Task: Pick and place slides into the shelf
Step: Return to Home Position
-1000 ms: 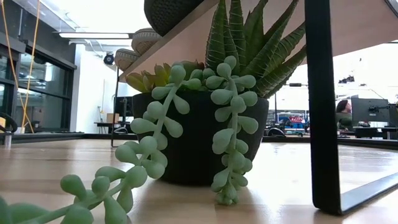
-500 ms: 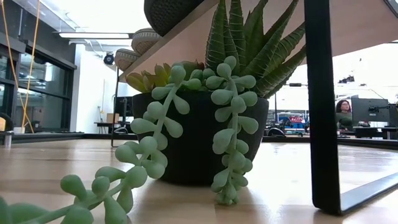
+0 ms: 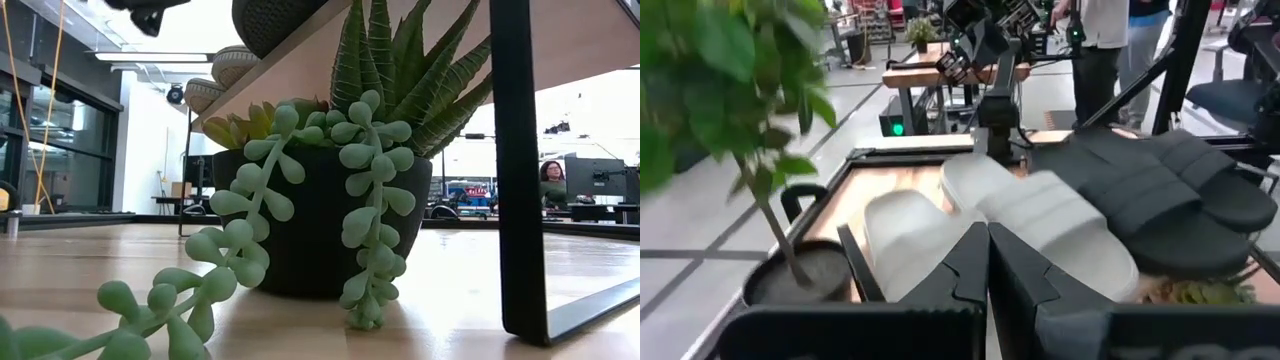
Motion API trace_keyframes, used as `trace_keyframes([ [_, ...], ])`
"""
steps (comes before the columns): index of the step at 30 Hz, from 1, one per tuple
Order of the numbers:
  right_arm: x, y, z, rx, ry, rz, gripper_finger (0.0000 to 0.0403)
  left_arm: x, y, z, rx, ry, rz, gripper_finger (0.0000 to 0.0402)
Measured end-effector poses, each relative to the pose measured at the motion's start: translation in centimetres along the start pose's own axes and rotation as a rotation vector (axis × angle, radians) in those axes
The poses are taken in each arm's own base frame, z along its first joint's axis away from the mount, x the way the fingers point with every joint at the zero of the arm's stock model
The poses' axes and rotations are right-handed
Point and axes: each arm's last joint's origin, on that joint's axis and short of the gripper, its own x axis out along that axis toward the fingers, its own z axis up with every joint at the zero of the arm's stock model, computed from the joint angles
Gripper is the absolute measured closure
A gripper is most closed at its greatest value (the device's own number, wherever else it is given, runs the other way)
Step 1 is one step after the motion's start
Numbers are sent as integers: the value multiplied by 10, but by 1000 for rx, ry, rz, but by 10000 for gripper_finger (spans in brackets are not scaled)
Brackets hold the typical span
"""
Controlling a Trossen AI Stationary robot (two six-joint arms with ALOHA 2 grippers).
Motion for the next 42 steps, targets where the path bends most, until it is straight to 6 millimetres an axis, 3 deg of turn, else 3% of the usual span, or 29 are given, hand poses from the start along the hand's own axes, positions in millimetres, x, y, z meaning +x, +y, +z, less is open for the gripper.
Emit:
trace_keyframes([
  [14, -7, -27, -36, 109, -70, 35, 403, -19, -5, -77, -138, -117, 8, 402],
  [20, -10, -34, -45, 101, -135, 37, 403, -20, -7, -98, -144, -132, 0, 402],
  [24, -2, -41, -54, 99, -163, 55, 403, -17, -9, -114, -155, -129, -3, 401],
  [37, 15, -55, -70, 100, -263, 152, 403, -7, -19, -141, -162, -137, -78, 401],
  [42, 18, -58, -74, 81, -262, 145, 403, -8, -24, -140, -128, -166, -83, 401],
])
